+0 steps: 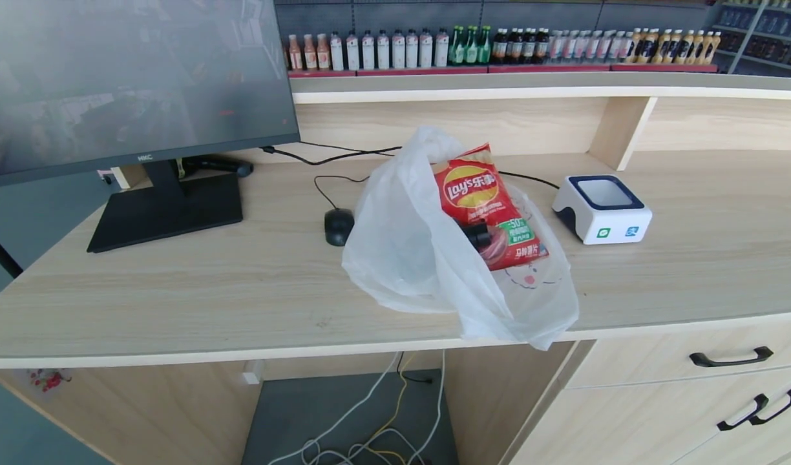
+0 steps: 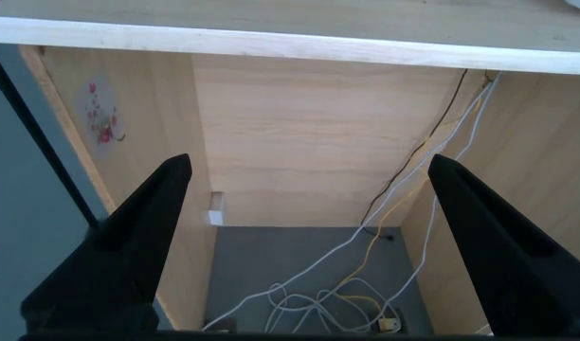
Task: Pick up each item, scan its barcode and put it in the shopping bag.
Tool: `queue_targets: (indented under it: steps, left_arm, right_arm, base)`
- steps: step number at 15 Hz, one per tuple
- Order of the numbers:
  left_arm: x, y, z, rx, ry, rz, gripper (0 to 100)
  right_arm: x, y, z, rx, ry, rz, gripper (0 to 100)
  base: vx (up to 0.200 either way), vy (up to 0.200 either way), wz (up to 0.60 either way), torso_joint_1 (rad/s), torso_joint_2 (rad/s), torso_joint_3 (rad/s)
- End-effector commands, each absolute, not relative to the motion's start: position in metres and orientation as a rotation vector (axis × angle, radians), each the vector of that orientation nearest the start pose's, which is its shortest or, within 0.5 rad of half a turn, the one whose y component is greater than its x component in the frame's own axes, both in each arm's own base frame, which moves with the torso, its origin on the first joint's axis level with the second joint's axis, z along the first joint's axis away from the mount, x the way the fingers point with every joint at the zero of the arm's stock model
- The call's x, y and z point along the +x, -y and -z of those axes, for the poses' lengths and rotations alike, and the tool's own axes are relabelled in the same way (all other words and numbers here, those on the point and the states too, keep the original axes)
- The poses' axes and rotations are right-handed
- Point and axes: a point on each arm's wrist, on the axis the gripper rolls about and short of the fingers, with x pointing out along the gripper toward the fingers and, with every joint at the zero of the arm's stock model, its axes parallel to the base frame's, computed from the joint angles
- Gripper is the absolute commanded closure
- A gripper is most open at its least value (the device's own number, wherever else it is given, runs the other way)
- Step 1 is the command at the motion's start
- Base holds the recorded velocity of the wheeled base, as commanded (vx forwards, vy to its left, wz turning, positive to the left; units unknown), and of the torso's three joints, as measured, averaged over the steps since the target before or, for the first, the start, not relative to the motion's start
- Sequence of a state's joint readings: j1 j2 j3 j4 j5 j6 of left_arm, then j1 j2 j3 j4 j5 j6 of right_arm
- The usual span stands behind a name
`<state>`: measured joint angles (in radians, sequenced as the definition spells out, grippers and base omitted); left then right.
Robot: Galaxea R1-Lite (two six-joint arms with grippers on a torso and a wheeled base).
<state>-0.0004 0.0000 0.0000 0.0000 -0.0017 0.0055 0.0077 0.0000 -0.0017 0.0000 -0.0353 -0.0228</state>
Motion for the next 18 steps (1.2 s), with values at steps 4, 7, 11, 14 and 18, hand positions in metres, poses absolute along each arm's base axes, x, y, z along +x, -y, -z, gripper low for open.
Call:
queue_targets:
  steps: [4,7,11,14,18]
  left_arm:
    - [-0.0228,0.0000,-0.0755,0.005,0.000,0.003,0]
    - [-0.0228,0.0000,-0.0755,-0.006,0.000,0.002,0]
    - [-0.0228,0.0000,-0.0755,-0.006,0.000,0.002,0]
    - [-0.0228,0.0000,-0.0755,-0.006,0.000,0.002,0]
    - [-0.0228,0.0000,-0.0755,-0.006,0.000,0.002,0]
  right_arm:
    - [-0.0229,0.0010,-0.0759,-0.025,0.001,0.028,0]
    - [-0.0229,0.0010,-0.0759,-0.025,0.001,0.028,0]
    - [-0.0229,0.0010,-0.0759,-0.026,0.001,0.028,0]
    - [-0.0229,0.0010,-0.0759,-0.025,0.001,0.028,0]
    - [-0.0229,0.0010,-0.0759,-0.025,0.001,0.028,0]
  base:
    - [0.000,0.000,0.00,0.007,0.02,0.001]
    - [-0.200,-0.200,0.00,0.009,0.00,0.004]
    - [0.000,-0.200,0.00,-0.010,0.00,0.004]
    - [0.000,-0.200,0.00,0.005,0.00,0.001]
    - [0.000,-0.200,0.00,0.005,0.00,0.004]
